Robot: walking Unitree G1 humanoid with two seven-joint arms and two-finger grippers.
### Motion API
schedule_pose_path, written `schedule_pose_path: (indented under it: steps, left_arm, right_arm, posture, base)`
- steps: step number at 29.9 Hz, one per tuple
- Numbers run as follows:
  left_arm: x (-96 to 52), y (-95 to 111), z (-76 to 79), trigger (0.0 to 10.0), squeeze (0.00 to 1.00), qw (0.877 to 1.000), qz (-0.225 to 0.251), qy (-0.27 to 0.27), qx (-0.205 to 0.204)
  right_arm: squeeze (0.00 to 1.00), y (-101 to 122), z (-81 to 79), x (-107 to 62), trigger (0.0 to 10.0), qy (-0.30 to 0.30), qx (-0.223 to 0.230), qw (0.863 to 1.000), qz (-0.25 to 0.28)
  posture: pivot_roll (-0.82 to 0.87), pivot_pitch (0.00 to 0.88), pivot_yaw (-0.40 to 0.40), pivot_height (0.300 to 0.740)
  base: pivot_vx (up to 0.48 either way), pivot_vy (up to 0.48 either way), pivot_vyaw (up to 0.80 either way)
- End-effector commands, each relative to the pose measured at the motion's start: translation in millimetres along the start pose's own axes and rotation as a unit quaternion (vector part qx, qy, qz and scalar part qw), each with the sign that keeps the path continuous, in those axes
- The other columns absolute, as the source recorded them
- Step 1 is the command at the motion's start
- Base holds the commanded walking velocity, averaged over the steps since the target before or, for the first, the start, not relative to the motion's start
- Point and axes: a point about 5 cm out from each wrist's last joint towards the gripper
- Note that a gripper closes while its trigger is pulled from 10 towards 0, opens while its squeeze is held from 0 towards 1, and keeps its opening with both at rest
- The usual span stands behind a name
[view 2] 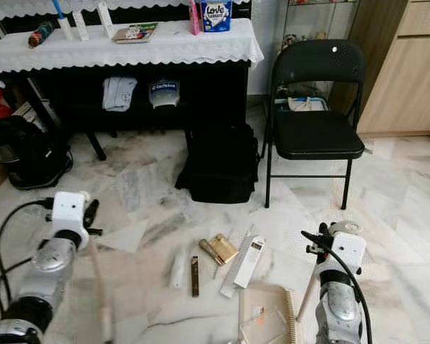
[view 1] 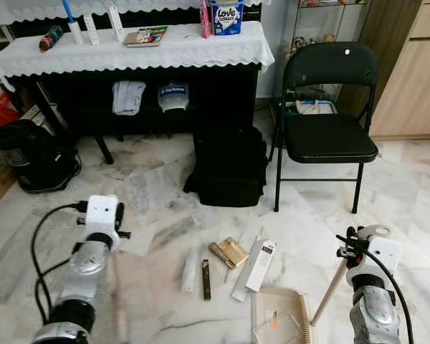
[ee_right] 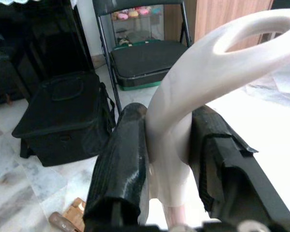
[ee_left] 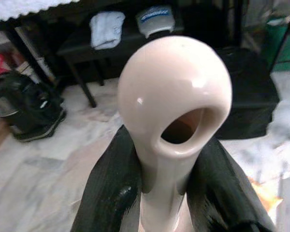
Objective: Sweep floor
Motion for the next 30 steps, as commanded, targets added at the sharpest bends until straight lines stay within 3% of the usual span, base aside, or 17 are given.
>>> schedule_pose_path:
  steps: [1,16,25,30]
  left_arm:
    - [2.2,7.8,-8.3,10.0,0.0,1.0,0.019,0.014,0.012]
    - [6.3,7.6,4.3,10.0,0.0,1.0,0.025,-0.002,-0.012]
    - [6.7,6.1,9.6,10.0,0.0,1.0,0.022,-0.013,-0.018]
    - [5.5,2.4,11.1,10.0,0.0,0.999,0.015,-0.016,-0.026]
  right_arm:
    - [0.0,1.2,-6.9,-1.5,10.0,0.011,0.014,1.0,0.006]
    - [0.0,46.0,-14.9,0.8,10.0,0.037,0.083,0.989,0.115]
    - [0.0,46.8,-20.1,-2.5,10.0,0.054,0.101,0.987,0.109]
    - [0.0,51.1,-24.1,-5.7,10.0,0.073,0.138,0.981,0.112]
  posture:
    - [-0.18,0.0,0.115,0.74]
    - [-0.19,0.0,0.132,0.74]
    - [-0.18,0.0,0.133,0.74]
    - [-0.19,0.0,0.135,0.74]
  base:
    - [0.0,0.0,0.0]
    - [0.0,0.0,0.0]
    - [0.0,0.0,0.0]
    - [0.0,0.0,0.0]
Point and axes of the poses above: a point about 5 cm out from each wrist's last joint towards the gripper, its own x axis pointing out of the wrist towards the gripper, its own y axis along the axis of the wrist's last joint, z = x × y, and after that the axes turned 7 degrees about -x, right-handed
